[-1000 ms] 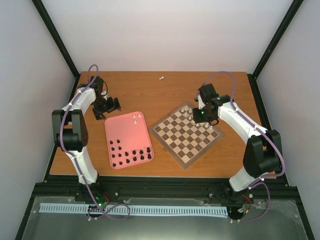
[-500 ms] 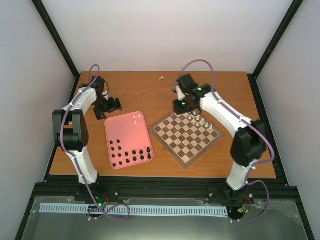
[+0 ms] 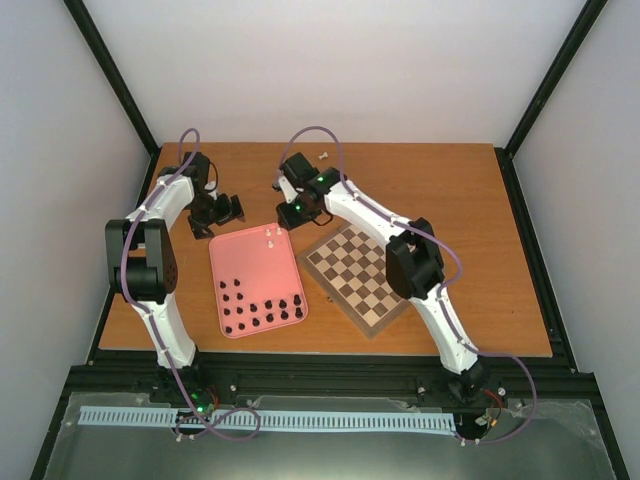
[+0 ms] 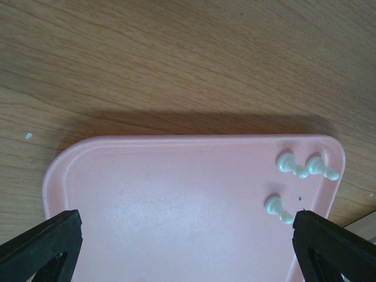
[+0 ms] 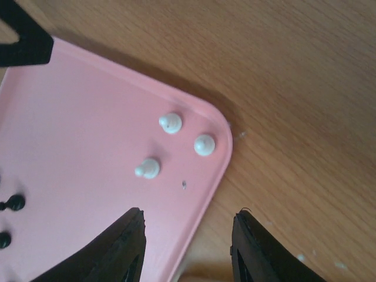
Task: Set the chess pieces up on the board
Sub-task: Pick up the chess piece from the storage box.
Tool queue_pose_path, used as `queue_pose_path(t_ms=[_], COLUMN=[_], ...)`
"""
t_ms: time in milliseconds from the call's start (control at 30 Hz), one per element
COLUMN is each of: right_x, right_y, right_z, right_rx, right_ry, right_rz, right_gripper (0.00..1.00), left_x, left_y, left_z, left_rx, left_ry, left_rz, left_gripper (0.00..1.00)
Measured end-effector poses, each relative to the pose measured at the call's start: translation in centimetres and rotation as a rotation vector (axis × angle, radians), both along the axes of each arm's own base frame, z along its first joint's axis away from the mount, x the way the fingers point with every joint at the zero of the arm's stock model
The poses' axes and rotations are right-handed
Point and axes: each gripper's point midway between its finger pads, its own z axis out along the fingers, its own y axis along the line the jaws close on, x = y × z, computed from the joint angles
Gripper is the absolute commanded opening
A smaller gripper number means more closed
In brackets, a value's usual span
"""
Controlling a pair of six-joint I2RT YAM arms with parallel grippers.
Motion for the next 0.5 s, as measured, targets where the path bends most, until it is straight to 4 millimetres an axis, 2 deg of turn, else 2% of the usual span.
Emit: queue_pose_path(t_ms=[267, 500], right_x=[1.1, 0.8], right_y=[2.4, 3.1], right_z=[-1.6, -4.1], right_rx=[0.031, 0.026], right_ry=[0.002, 0.042], right_rz=[0.042, 0.062], right_gripper=[0.41, 0.4], left_x=[0.0, 0.0], left_y=[-0.1, -0.3], left_z=[0.0, 0.0], left_rx=[-0.006, -0.008], left_ry=[0.0, -0.002], left_rz=[-0.002, -0.005], left_gripper=[1.0, 1.0])
